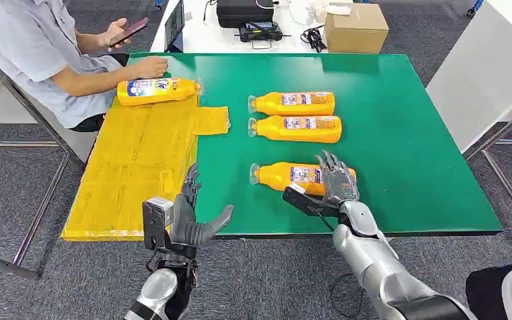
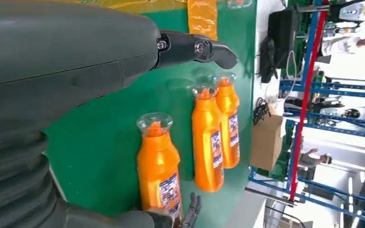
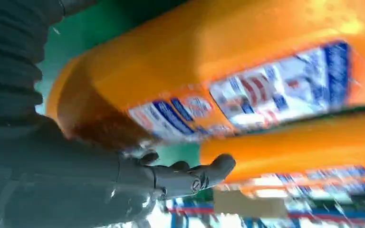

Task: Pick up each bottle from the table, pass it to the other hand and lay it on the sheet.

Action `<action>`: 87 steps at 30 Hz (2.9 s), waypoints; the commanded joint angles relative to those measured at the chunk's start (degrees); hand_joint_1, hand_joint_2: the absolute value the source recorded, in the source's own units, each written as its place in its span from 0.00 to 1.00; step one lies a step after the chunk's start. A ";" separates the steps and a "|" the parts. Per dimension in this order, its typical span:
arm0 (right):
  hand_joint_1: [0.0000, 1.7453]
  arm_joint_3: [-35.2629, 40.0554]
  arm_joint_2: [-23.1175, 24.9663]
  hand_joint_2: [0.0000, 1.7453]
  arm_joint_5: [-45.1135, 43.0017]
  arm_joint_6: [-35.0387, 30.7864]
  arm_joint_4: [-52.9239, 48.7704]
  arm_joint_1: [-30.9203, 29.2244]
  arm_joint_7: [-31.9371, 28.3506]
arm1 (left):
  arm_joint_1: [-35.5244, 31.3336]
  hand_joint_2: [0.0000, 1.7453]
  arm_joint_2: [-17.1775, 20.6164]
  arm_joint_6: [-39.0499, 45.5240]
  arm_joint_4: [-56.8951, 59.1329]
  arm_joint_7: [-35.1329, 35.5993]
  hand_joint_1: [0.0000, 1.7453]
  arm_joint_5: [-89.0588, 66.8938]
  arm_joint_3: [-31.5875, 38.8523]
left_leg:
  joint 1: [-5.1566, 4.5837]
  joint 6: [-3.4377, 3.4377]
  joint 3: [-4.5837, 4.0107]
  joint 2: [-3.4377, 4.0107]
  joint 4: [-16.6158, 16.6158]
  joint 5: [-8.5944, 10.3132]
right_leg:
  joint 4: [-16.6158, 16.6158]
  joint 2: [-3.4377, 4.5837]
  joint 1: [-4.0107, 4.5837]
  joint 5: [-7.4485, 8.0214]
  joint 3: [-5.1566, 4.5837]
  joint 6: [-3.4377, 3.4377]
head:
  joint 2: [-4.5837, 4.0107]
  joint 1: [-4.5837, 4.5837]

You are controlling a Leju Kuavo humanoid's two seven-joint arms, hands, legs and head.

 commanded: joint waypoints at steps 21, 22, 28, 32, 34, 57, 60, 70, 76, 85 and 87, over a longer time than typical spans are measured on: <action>1.00 -4.79 -6.22 1.00 -16.36 30.58 11.59 -5.72 -2.87 | -4.35 1.00 -0.44 -3.28 6.44 0.00 0.00 2.52 -1.12 | 0.07 -0.06 0.83 -0.35 -0.13 0.04 | -0.28 -0.33 0.08 -0.03 0.91 -0.15 | 0.00 -0.02; 1.00 -4.79 -6.33 1.00 -16.39 30.64 11.56 -5.70 -2.93 | -4.40 1.00 -0.46 -3.30 6.50 -0.02 0.00 2.55 -1.14 | 0.07 -0.04 0.82 -0.33 -0.09 0.03 | -0.26 -0.31 0.08 -0.03 0.91 -0.11 | 0.00 0.00; 1.00 -7.19 -6.56 1.00 -20.35 34.82 11.46 -5.27 -5.41 | -4.77 1.00 -0.59 -3.56 7.21 -0.69 0.00 3.20 -1.35 | 0.09 -0.04 1.16 -0.28 -0.11 -0.01 | -0.34 -0.27 0.10 -0.03 1.21 -0.13 | 0.00 0.00; 1.00 -8.49 -6.09 1.00 -23.02 34.01 10.59 -4.64 -7.08 | -4.69 1.00 -0.66 -3.15 7.12 -1.12 0.00 3.93 -1.28 | 0.07 -0.03 1.22 -0.07 -0.08 -0.05 | -0.29 -0.13 0.08 -0.01 1.24 -0.10 | 0.00 0.00; 1.00 -10.61 -5.48 1.00 -27.23 35.88 9.61 -3.91 -10.12 | -4.15 1.00 -1.12 -2.28 6.21 -2.50 0.00 5.78 -0.27 | 0.11 -0.06 1.25 -0.12 -0.11 -0.02 | -0.34 -0.20 0.13 -0.01 1.28 -0.13 | 0.00 0.02; 1.00 -5.22 -1.04 1.00 -48.80 34.39 -13.86 2.01 -19.55 | -3.35 1.00 0.18 -5.55 8.52 0.52 0.00 16.99 -1.16 | 0.07 -0.09 0.89 0.20 -0.10 -0.14 | -0.19 0.28 0.08 -0.01 0.89 -0.14 | 0.00 0.00; 1.00 -1.57 -0.39 1.00 -50.30 36.61 -17.92 3.92 -19.66 | -3.99 1.00 0.30 -7.35 9.27 -0.64 0.00 15.48 -1.85 | 0.04 -0.07 0.56 0.20 -0.07 -0.13 | -0.13 0.28 0.05 0.00 0.55 -0.09 | 0.00 0.00; 1.00 5.87 -1.25 1.00 -53.12 43.09 -17.78 4.84 -21.45 | -4.99 1.00 -0.18 -10.50 9.98 -3.06 0.00 11.88 -2.15 | 0.07 -0.06 0.37 0.10 -0.05 -0.12 | -0.13 0.18 0.08 -0.03 0.36 -0.09 | 0.00 -0.02; 1.00 9.44 -1.80 1.00 -56.37 45.48 -23.00 7.02 -21.75 | -4.21 1.00 -2.04 -9.86 7.63 -6.78 0.00 16.25 4.70 | 0.08 -0.07 0.34 0.12 -0.03 -0.14 | -0.11 0.20 0.08 -0.04 0.35 -0.10 | 0.00 0.00; 1.00 12.11 -1.48 1.00 -58.30 47.05 -23.50 6.59 -22.23 | -5.50 1.00 -2.74 -9.06 8.63 -7.60 0.00 17.29 7.06 | 0.09 -0.07 0.34 0.12 -0.02 -0.14 | -0.11 0.19 0.09 -0.04 0.35 -0.10 | 0.00 0.00; 1.00 12.55 -0.96 1.00 -58.93 46.11 -24.79 7.15 -23.01 | -5.54 1.00 -2.96 -9.47 9.11 -6.80 0.00 18.61 7.61 | 0.06 -0.07 0.40 0.12 -0.03 -0.15 | -0.10 0.19 0.07 -0.06 0.40 -0.12 | 0.00 0.00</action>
